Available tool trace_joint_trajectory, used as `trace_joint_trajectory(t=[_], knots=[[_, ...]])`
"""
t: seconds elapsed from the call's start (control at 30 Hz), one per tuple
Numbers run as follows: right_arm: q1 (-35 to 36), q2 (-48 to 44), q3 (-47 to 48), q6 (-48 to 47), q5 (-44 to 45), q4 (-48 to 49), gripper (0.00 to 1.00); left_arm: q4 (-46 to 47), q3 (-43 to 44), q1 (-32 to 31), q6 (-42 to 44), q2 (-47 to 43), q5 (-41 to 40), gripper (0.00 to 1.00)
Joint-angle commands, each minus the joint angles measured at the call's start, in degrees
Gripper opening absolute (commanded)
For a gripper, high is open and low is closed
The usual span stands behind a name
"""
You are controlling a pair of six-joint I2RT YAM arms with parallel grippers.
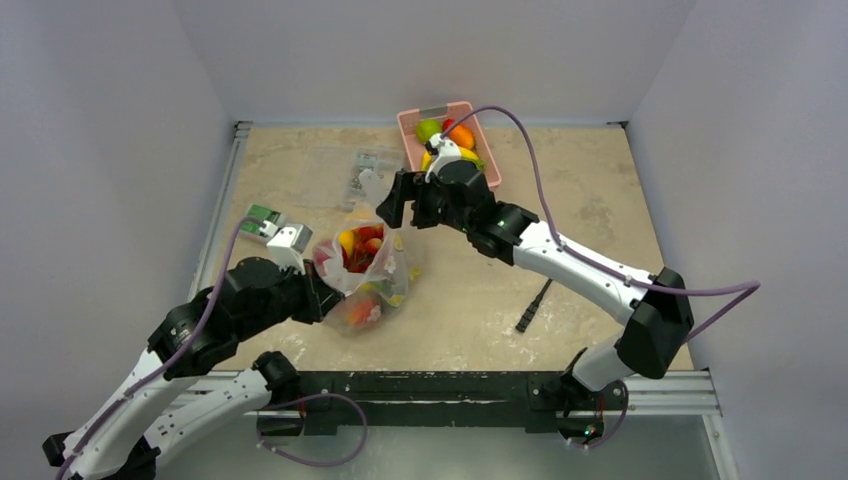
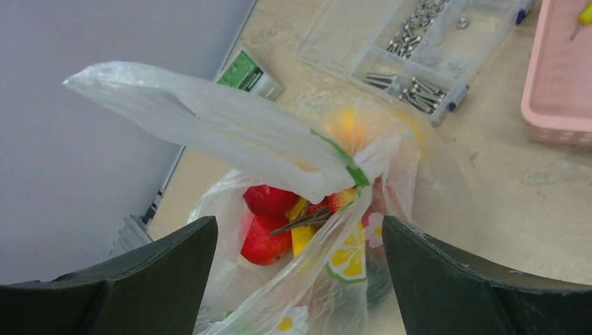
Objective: Take the fake fruits out of the plastic bag
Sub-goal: Adjust the plastic bag at the center of the board.
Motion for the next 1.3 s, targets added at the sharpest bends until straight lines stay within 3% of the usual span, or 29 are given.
trace_joint_trajectory(t=[0.0,0.23,0.4,0.5,0.6,0.63,0.7,0.77,0.87,1.07,1.27], knots=[[3.5,-0.1,-2.3,8.5,4.3,-0.2,0.9,4.3,-0.8,0.3,-1.4,0.9,2.4,0.0],[5.8,1.4,-5.1,14.9,9.9,2.1,0.9,3.6,0.2,0.3,-1.5,1.0,3.0,0.0],[6.3,2.8,-7.5,16.7,6.5,5.6,0.77,2.7,0.1,0.3,-2.0,-0.1,3.1,0.0],[7.3,3.2,-8.7,17.9,4.0,9.4,0.61,2.0,-0.1,0.3,-2.3,-0.9,2.8,0.0],[7.9,3.6,-9.0,19.0,3.4,10.8,0.29,1.5,0.2,0.3,-3.2,-1.4,2.7,0.0],[7.9,3.4,-9.4,19.2,3.1,11.4,0.17,1.4,0.8,0.3,-3.3,-1.3,3.2,0.07],[8.0,2.1,-10.9,17.2,1.4,14.9,0.0,0.1,2.4,0.3,-2.3,-0.8,3.8,0.3],[8.1,0.5,-13.2,15.7,0.9,18.7,0.0,-2.8,6.0,0.3,-0.2,0.4,3.1,0.56],[8.1,-0.5,-14.0,14.3,0.6,19.8,0.0,-8.4,14.3,0.3,2.8,4.3,-1.9,0.73],[8.1,-0.8,-15.0,14.1,-0.6,21.4,0.0,-19.4,37.4,0.3,13.9,17.4,-11.4,0.76],[8.1,-2.3,-15.2,13.5,-0.1,21.2,0.0,-21.5,42.5,1.4,20.3,26.6,-23.1,0.77]])
